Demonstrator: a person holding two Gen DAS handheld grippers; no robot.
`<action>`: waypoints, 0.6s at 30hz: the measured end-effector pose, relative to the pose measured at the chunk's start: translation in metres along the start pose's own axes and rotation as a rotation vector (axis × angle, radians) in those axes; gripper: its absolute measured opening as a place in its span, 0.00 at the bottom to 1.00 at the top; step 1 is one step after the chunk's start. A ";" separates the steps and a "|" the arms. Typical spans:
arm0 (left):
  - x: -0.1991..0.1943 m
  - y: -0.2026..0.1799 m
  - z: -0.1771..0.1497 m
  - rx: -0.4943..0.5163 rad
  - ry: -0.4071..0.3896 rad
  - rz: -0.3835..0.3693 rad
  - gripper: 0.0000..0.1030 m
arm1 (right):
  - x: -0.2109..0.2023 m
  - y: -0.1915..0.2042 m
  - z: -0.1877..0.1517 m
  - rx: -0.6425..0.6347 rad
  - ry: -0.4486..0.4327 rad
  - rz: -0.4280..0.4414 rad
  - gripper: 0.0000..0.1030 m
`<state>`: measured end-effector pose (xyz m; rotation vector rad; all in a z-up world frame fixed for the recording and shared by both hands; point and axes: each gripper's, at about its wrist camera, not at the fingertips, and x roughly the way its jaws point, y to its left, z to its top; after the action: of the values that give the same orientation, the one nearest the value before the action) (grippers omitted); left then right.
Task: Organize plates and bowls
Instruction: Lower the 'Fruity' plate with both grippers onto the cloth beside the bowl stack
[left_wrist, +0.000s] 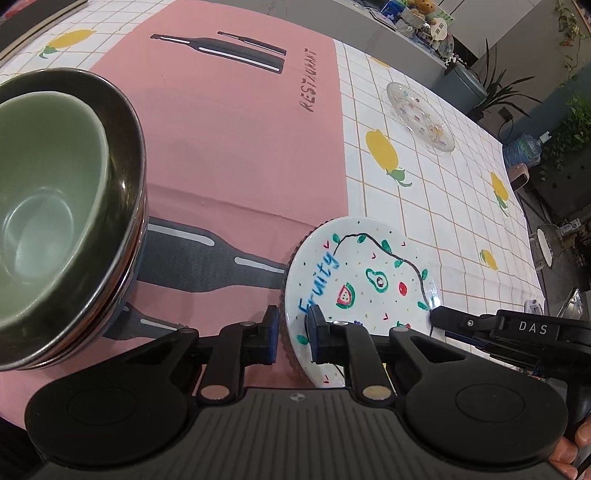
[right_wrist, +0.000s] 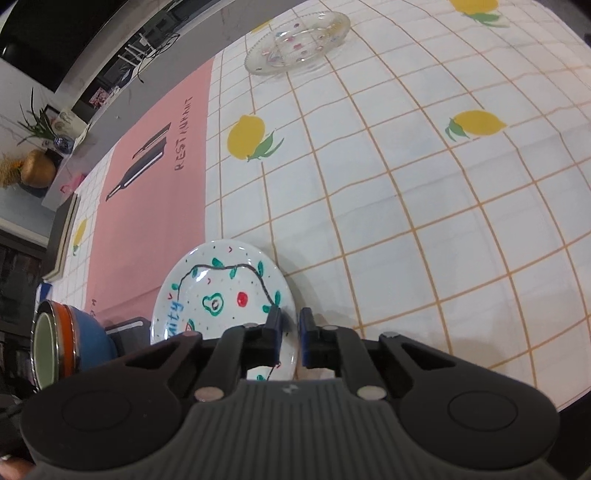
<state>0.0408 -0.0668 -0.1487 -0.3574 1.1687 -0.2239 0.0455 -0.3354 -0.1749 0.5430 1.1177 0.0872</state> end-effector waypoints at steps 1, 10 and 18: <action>0.000 0.000 0.000 0.000 0.000 0.000 0.17 | 0.000 0.001 0.000 -0.004 0.001 -0.003 0.08; 0.002 0.007 0.003 -0.054 0.013 -0.026 0.18 | 0.000 -0.009 -0.003 0.088 0.023 0.023 0.08; 0.003 -0.001 0.001 -0.010 0.018 -0.014 0.17 | -0.001 -0.005 -0.003 0.048 0.000 -0.010 0.09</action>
<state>0.0433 -0.0689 -0.1502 -0.3737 1.1860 -0.2342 0.0415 -0.3395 -0.1771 0.5797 1.1243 0.0515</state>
